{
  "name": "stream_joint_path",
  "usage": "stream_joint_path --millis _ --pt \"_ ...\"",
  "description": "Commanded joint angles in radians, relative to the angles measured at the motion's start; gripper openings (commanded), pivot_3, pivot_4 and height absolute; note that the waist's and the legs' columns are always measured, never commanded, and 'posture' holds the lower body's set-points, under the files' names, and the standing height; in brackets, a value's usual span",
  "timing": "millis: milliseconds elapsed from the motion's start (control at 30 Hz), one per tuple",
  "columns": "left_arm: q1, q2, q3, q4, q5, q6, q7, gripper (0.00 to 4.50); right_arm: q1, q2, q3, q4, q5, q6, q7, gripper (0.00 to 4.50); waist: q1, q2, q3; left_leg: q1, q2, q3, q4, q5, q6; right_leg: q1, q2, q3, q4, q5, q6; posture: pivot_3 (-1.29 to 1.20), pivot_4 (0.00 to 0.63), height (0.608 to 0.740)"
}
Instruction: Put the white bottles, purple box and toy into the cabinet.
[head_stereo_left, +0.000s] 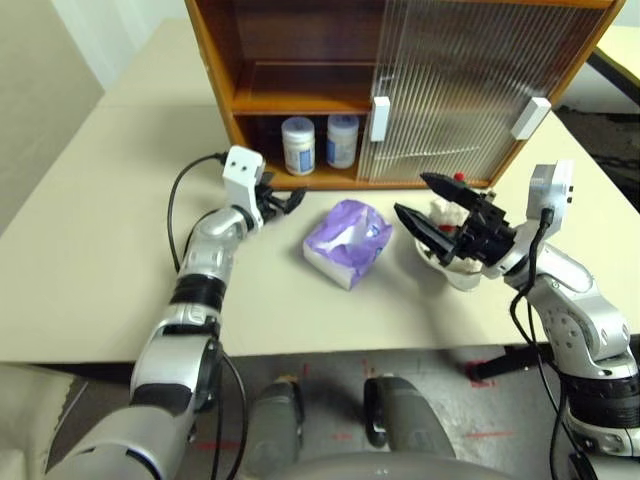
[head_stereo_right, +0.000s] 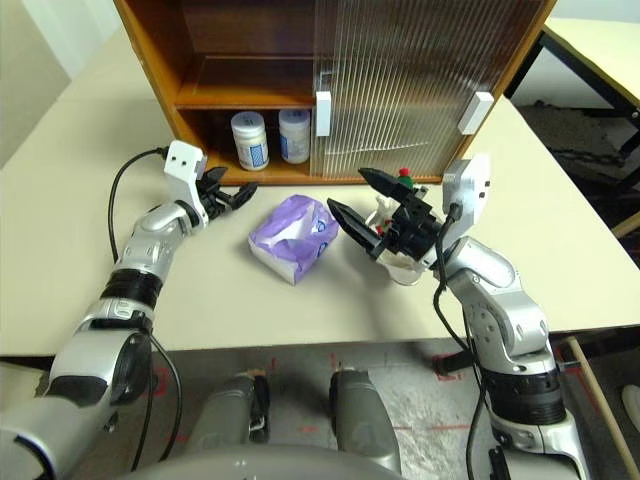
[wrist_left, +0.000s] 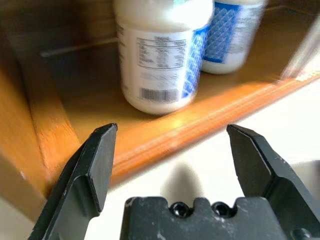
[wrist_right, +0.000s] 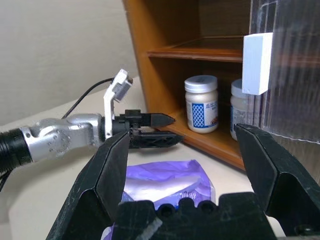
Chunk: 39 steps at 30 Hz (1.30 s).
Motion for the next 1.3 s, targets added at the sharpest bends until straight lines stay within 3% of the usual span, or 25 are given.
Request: stream_joint_path --millis 33,233,333,500,700,833,1100,1300 --pt "0.048 0.008 0.023 -0.164 -0.125 0.229 -0.063 4.45 -0.003 -0.022 -0.021 0.037 -0.018 -0.036 0.027 4.50 -0.001 0.000 -0.002 0.000 0.000 0.000 0.000 0.000 0.000 0.000 0.000 0.000 0.000 0.000 0.000 -0.05 0.032 0.740" --pt "0.073 0.015 0.098 -0.380 -0.361 0.679 -0.056 4.45 -0.001 -0.036 -0.038 0.064 -0.022 -0.065 0.035 4.50 -0.004 0.003 -0.015 0.000 0.000 0.000 0.002 0.000 0.000 0.000 0.000 0.000 0.002 0.001 0.000 -0.05 0.012 0.740" --pt "0.079 0.018 0.104 -0.413 -0.409 0.798 -0.034 4.45 -0.004 -0.035 -0.030 0.068 -0.029 -0.074 0.034 4.50 -0.004 0.004 -0.023 0.002 -0.001 -0.001 0.002 0.000 0.000 0.002 0.001 0.000 0.002 0.001 0.000 -0.06 0.008 0.740" --pt "0.127 0.060 0.008 -0.467 -0.410 0.921 -0.059 4.45 0.003 -0.035 -0.023 0.057 -0.031 -0.079 0.033 4.50 -0.009 0.005 -0.034 0.006 -0.001 -0.001 0.002 0.000 0.000 0.003 0.001 0.001 0.002 0.001 0.000 -0.06 0.003 0.740" --pt "0.145 0.085 -0.076 -0.450 -0.380 0.884 -0.080 4.45 -0.006 -0.037 -0.027 0.063 -0.029 -0.081 0.031 4.50 -0.007 0.008 -0.041 0.006 0.000 -0.001 0.002 0.000 -0.001 0.003 0.001 0.001 0.003 0.002 -0.002 -0.07 0.000 0.740" --pt "0.144 0.071 -0.067 -0.444 -0.403 0.883 -0.086 3.18 -0.008 -0.039 -0.026 0.060 -0.030 -0.081 0.031 4.50 -0.006 0.010 -0.044 0.006 0.000 -0.001 0.002 0.000 -0.001 0.003 0.001 0.002 0.003 0.001 -0.003 -0.07 0.000 0.740" --pt "0.119 0.034 0.065 -0.442 -0.538 0.981 -0.080 0.03 -0.004 -0.045 -0.026 0.063 -0.027 -0.076 0.038 4.50 -0.007 0.012 -0.047 0.006 -0.001 -0.001 0.002 0.000 -0.001 0.003 0.001 0.002 0.003 0.002 -0.003 -0.06 0.000 0.740" --pt "0.122 0.020 0.109 -0.456 -0.588 1.033 -0.054 0.03 -0.007 -0.047 -0.025 0.068 -0.022 -0.074 0.046 4.50 -0.006 0.012 -0.050 0.006 -0.002 -0.001 0.002 0.000 0.000 0.003 0.001 0.002 0.003 0.002 -0.002 -0.06 0.000 0.740"
